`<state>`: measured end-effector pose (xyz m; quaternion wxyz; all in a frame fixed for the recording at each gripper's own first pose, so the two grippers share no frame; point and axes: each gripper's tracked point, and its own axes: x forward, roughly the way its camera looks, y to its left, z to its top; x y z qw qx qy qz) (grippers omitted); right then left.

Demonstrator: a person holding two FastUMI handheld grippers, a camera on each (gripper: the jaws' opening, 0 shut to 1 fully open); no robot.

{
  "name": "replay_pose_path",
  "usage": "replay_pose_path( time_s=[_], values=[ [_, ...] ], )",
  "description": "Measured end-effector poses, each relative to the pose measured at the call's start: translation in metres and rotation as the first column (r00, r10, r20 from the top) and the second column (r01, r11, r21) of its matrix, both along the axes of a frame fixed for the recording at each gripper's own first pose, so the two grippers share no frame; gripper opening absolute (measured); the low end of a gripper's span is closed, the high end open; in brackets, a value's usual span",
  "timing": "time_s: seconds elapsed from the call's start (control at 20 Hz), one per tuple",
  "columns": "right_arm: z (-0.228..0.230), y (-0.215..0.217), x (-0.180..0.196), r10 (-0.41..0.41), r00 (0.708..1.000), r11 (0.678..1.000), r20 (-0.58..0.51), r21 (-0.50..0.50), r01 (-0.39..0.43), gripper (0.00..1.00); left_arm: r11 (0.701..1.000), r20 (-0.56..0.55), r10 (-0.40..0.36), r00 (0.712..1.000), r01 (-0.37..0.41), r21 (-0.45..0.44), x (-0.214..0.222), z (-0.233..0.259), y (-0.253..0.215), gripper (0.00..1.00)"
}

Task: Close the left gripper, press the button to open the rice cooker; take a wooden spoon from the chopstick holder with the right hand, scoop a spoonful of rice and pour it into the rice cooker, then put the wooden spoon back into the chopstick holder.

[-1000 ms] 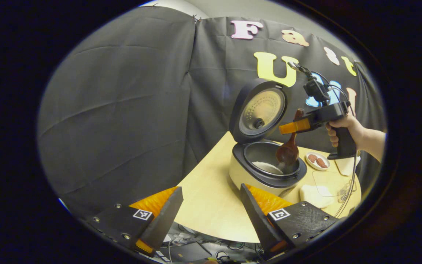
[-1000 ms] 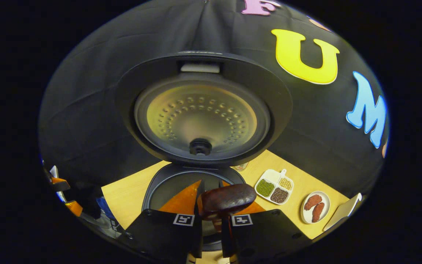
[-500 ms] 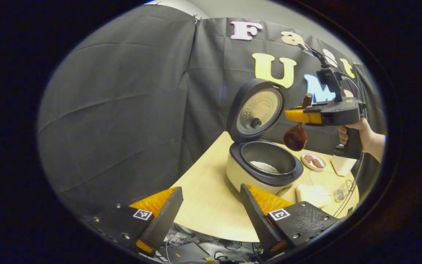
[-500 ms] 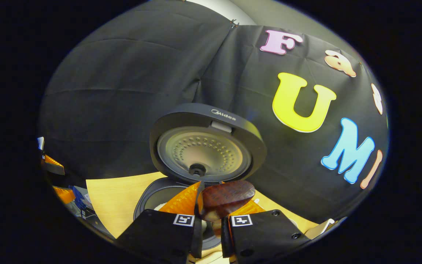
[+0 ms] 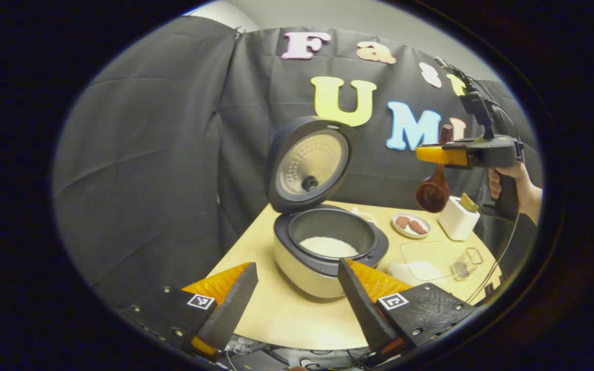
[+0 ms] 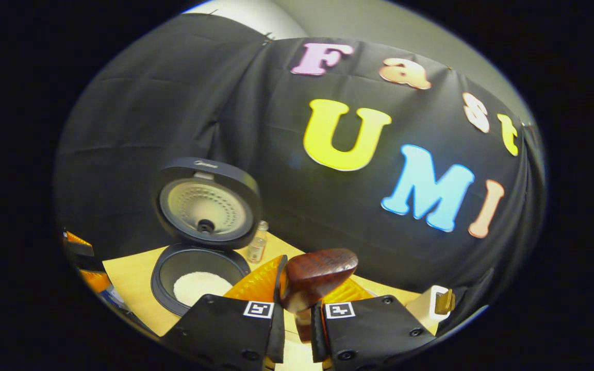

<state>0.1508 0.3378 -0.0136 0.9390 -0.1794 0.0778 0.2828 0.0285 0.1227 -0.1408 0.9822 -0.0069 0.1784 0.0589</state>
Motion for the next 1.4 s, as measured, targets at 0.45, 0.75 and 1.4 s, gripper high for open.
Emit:
replay_pose_path(
  time_s=[0.45, 0.75, 1.4],
  values=[
    [-0.012, -0.175, 0.039, -0.182, 0.965, 0.944, -0.187, 0.241, 0.225, 0.22, 0.999, -0.008, -0.041, 0.999, 0.041, -0.007, 0.023, 0.013, -0.081, 0.99],
    [-0.047, -0.263, 0.065, -0.172, 0.906, 0.877, -0.387, 0.36, 0.319, 0.22, 0.995, -0.007, 0.088, 0.996, -0.088, -0.04, 0.018, 0.018, -0.133, 0.99],
    [-0.167, -0.327, 0.068, -0.14, 0.718, 0.753, -0.681, 0.397, 0.524, 0.22, 0.954, 0.037, 0.298, 0.954, -0.296, -0.039, -0.018, 0.034, -0.183, 0.98]
  ],
)
